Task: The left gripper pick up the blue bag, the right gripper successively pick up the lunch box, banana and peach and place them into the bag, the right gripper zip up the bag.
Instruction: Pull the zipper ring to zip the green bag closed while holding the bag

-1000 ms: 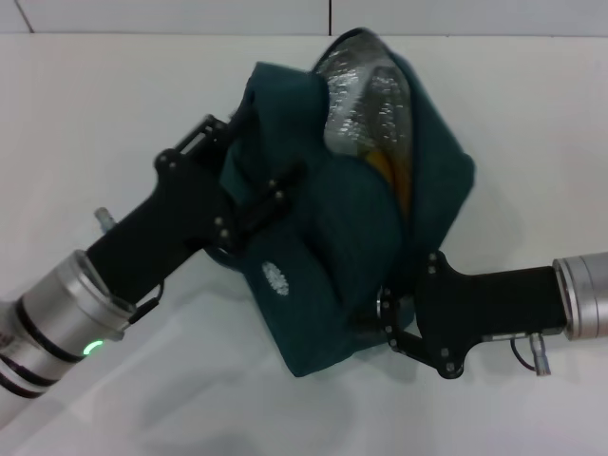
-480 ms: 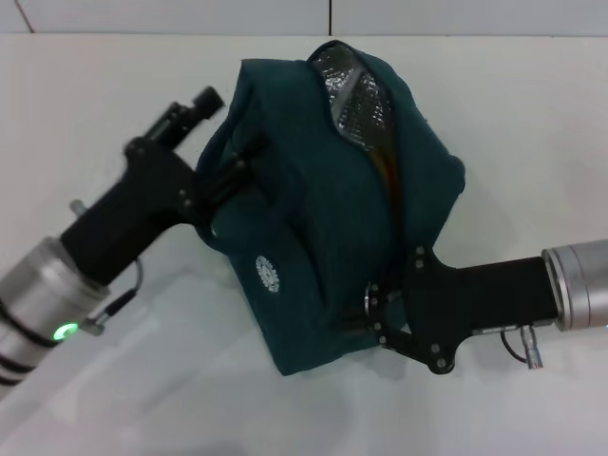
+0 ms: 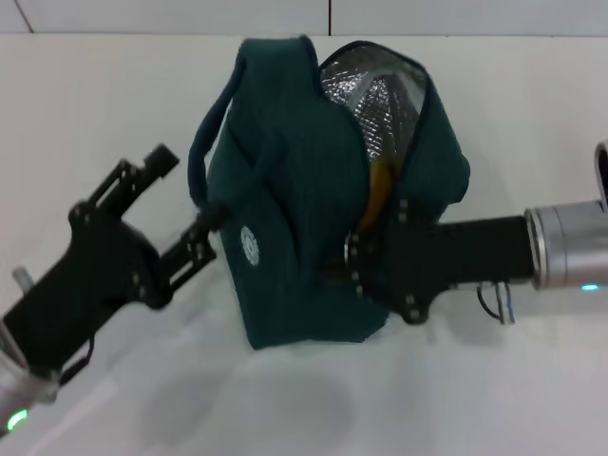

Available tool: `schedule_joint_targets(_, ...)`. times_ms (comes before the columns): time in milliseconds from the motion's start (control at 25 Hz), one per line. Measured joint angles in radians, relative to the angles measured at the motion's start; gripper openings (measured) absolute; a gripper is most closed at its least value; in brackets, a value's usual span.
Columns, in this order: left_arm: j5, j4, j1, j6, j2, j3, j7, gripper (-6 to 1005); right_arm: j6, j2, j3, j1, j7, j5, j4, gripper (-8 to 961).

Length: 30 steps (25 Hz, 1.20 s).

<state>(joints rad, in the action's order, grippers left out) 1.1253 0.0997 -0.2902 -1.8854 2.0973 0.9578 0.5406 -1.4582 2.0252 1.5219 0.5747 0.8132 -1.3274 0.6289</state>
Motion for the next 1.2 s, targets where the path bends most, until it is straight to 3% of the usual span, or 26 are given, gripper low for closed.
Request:
schedule_joint_targets(40,-0.002,-0.01,0.039,0.009,0.002,0.022,-0.058,773,0.012,0.001,0.001,0.007,-0.002,0.014,-0.005,25)
schedule_joint_targets(200,-0.002,-0.041,0.063,0.04,0.004,0.034,-0.101,772,0.054,0.003,0.008,0.047,-0.006,0.066,-0.04,25)
schedule_joint_targets(320,-0.003,-0.053,0.069,0.077,0.002,0.098,-0.121,771,0.059,0.003,0.008,0.087,-0.007,0.08,-0.074,25)
schedule_joint_targets(760,-0.01,-0.066,0.025,0.21,0.004,0.136,-0.113,768,0.061,0.003,0.024,0.116,-0.029,0.127,-0.084,25)
schedule_joint_targets(1200,-0.018,-0.066,-0.022,0.246,0.002,0.131,-0.113,760,0.065,0.003,0.048,0.105,-0.039,0.167,-0.086,25)
